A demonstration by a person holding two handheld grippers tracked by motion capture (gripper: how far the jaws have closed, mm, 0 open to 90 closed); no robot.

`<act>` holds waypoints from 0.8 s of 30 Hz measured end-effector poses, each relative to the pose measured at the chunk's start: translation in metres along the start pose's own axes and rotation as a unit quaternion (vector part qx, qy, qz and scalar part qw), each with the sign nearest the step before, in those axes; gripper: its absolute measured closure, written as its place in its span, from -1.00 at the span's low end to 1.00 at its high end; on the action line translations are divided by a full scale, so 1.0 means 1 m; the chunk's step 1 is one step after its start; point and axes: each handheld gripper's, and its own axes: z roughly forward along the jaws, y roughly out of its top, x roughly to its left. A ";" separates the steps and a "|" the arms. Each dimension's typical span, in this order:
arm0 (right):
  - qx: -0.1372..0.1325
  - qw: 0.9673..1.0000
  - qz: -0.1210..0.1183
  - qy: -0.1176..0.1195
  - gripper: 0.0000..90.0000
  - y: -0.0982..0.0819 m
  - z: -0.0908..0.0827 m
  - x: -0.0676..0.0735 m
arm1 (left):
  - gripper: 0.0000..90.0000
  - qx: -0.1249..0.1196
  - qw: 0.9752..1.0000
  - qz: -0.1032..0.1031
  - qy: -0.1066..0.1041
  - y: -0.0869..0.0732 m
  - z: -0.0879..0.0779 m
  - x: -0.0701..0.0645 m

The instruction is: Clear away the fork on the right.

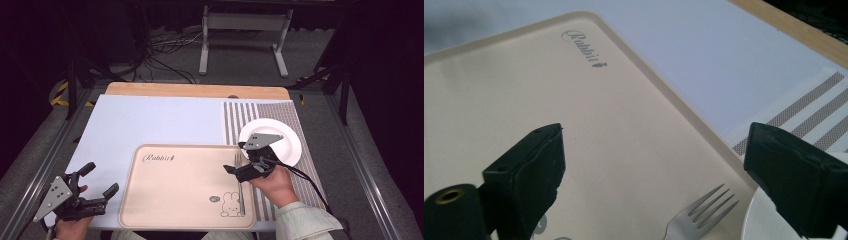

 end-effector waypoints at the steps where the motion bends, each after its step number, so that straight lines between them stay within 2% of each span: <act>1: -0.007 1.000 -0.001 0.001 -0.80 0.001 -0.003 0.001 | -0.97 -0.002 1.000 -0.002 0.002 0.000 -0.001 0.000; 9: -0.030 0.999 -0.008 -0.008 -0.81 0.002 -0.016 0.004 | -0.97 0.000 1.000 -0.001 0.006 0.000 -0.003 0.000; 13: -0.046 0.999 -0.022 -0.016 -0.81 0.002 -0.023 0.009 | -0.97 0.000 1.000 -0.005 0.006 -0.001 -0.004 0.001; 14: -0.056 0.998 -0.026 -0.021 -0.84 0.001 -0.026 0.012 | -0.97 0.000 1.000 -0.006 0.006 -0.001 -0.004 0.002; 20: -0.078 0.996 -0.038 -0.032 -0.90 0.000 -0.037 0.018 | -0.97 0.000 1.000 -0.002 0.007 -0.001 -0.006 0.000; 24: -0.101 0.993 -0.044 -0.045 -0.93 -0.004 -0.047 0.019 | -0.97 -0.004 1.000 -0.005 0.012 -0.001 -0.009 0.001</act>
